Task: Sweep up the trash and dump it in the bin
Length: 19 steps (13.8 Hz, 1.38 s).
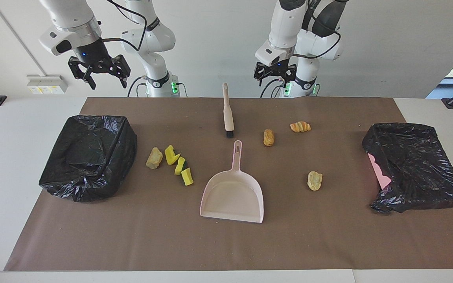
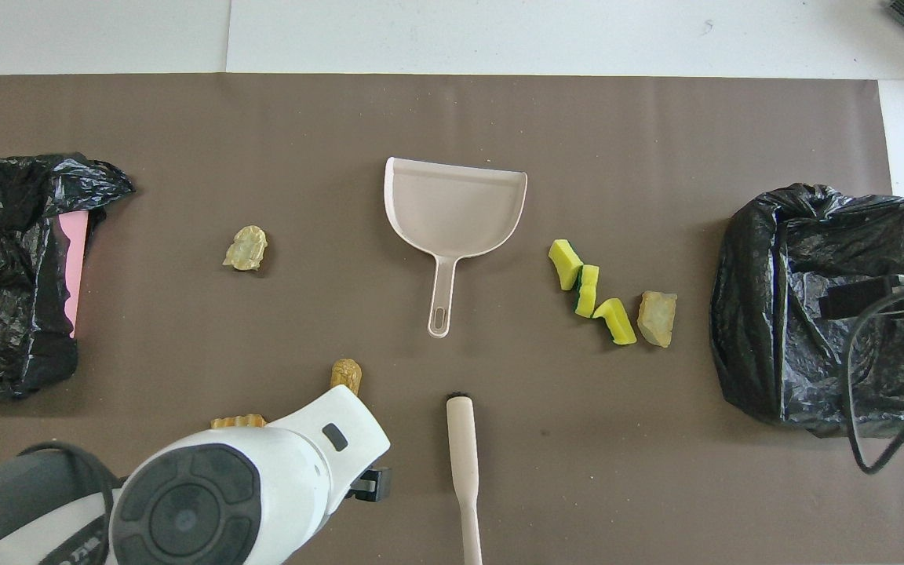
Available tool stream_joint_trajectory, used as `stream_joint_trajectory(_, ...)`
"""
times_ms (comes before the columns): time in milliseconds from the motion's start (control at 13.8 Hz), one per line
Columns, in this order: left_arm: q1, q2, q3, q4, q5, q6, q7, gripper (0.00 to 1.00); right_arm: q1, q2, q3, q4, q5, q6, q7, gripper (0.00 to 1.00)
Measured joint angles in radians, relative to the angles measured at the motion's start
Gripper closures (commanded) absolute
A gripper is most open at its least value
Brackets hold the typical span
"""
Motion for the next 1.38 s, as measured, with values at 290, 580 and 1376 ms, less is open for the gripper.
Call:
stream_joint_trajectory(290,-0.141,0.004,0.0,-0.091,-0.032,0.123,-0.093,0.0,0.101,0.064,0.016,-0.008,0.003,0.106,0.148,0.0)
stream_joint_trajectory(580,-0.269,0.083,0.0,-0.163,-0.039,0.289,-0.213,0.0,0.125,0.176,0.029,0.0,0.079,0.192,0.234,0.0)
stream_joint_trajectory(1376,-0.42,0.296,-0.001,-0.187,-0.05,0.514,-0.391,0.38,0.283,0.476,0.033,0.112,0.152,0.426,0.521,0.0)
